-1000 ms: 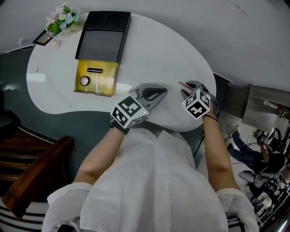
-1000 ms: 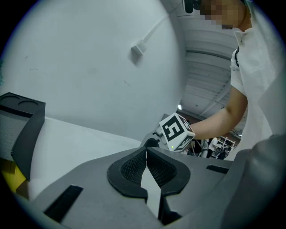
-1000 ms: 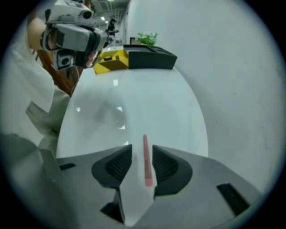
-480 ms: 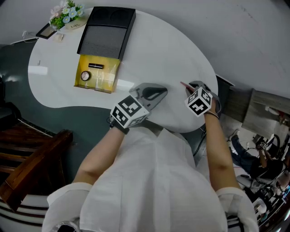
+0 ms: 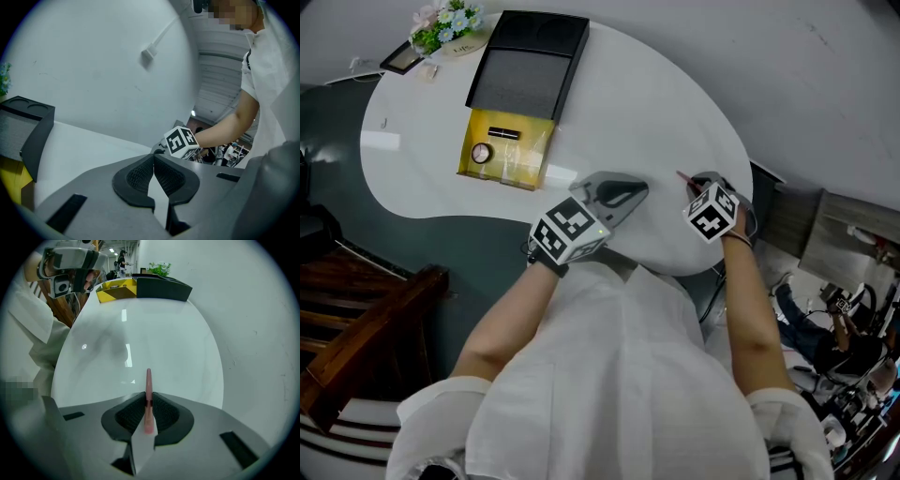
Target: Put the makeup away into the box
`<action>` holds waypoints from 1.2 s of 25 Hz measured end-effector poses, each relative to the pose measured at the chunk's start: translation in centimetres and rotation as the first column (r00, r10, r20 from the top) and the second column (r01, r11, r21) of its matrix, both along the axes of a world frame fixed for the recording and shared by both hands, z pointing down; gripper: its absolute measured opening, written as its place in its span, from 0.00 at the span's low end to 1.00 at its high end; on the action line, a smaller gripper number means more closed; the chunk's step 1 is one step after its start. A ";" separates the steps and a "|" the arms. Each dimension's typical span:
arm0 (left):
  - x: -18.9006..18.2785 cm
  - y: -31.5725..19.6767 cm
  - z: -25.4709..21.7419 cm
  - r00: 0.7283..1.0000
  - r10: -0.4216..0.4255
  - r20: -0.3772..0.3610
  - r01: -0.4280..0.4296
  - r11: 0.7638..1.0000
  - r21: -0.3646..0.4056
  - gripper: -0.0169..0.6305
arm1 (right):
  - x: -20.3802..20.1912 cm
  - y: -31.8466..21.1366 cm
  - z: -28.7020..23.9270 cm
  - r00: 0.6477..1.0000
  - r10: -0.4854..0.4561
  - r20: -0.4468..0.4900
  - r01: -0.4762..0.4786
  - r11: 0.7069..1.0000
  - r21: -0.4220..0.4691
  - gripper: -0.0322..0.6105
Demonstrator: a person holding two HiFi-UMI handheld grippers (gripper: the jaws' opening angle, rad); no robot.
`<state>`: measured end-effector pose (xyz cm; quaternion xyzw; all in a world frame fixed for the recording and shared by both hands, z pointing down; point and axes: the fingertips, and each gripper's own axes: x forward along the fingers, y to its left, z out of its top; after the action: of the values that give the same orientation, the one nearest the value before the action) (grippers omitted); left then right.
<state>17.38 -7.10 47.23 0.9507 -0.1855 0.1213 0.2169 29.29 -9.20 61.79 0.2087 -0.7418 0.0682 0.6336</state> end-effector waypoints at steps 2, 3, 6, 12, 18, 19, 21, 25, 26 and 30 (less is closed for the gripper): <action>-0.4 0.0 -0.1 1.000 -0.004 -0.001 0.005 1.000 0.003 0.06 | -0.1 0.1 0.0 1.000 -0.002 -0.008 0.002 1.000 -0.004 0.12; -0.6 0.1 -0.2 1.000 -0.008 -0.002 0.008 1.000 0.004 0.06 | -0.1 0.2 0.0 1.000 -0.003 -0.012 0.003 1.000 -0.007 0.12; -1.4 0.1 -0.3 1.000 -0.020 -0.004 0.020 1.000 0.007 0.06 | -0.7 0.4 -0.1 1.000 0.000 -0.014 0.000 1.000 -0.012 0.12; -3.8 0.1 -0.5 0.998 -0.054 -0.013 0.054 0.998 0.011 0.05 | -3.0 0.1 -1.3 1.000 -0.013 -0.004 0.013 1.000 0.004 0.12; -6.9 -0.4 -1.1 0.995 -0.097 -0.022 0.098 0.995 0.018 0.06 | -7.4 -1.4 -3.6 0.998 -0.061 0.020 0.060 0.998 0.035 0.12; -7.6 -0.5 -1.2 0.994 -0.105 -0.023 0.106 0.994 0.019 0.06 | -8.4 -1.7 -4.0 0.997 -0.071 0.024 0.070 0.997 0.041 0.12; -9.0 -0.8 -1.3 0.992 -0.122 -0.024 0.123 0.992 0.021 0.06 | -10.3 -2.3 -4.8 0.995 -0.090 0.033 0.088 0.995 0.052 0.12; -12.0 -1.5 -1.6 0.987 -0.161 -0.024 0.161 0.987 0.023 0.06 | -14.4 -3.4 -6.2 0.989 -0.137 0.050 0.133 0.989 0.068 0.12; -12.9 -1.6 -1.7 0.985 -0.171 -0.024 0.171 0.985 0.023 0.05 | -15.5 -3.6 -6.5 0.987 -0.151 0.054 0.147 0.986 0.072 0.12; -16.1 -2.2 -1.9 0.978 -0.209 -0.023 0.210 0.977 0.024 0.05 | -20.1 -4.4 -7.5 0.975 -0.209 0.069 0.204 0.976 0.077 0.12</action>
<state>1.30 -9.33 45.37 0.9298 -0.2840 0.0858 0.2176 9.20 -13.64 54.34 0.1494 -0.7852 -0.0159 0.6007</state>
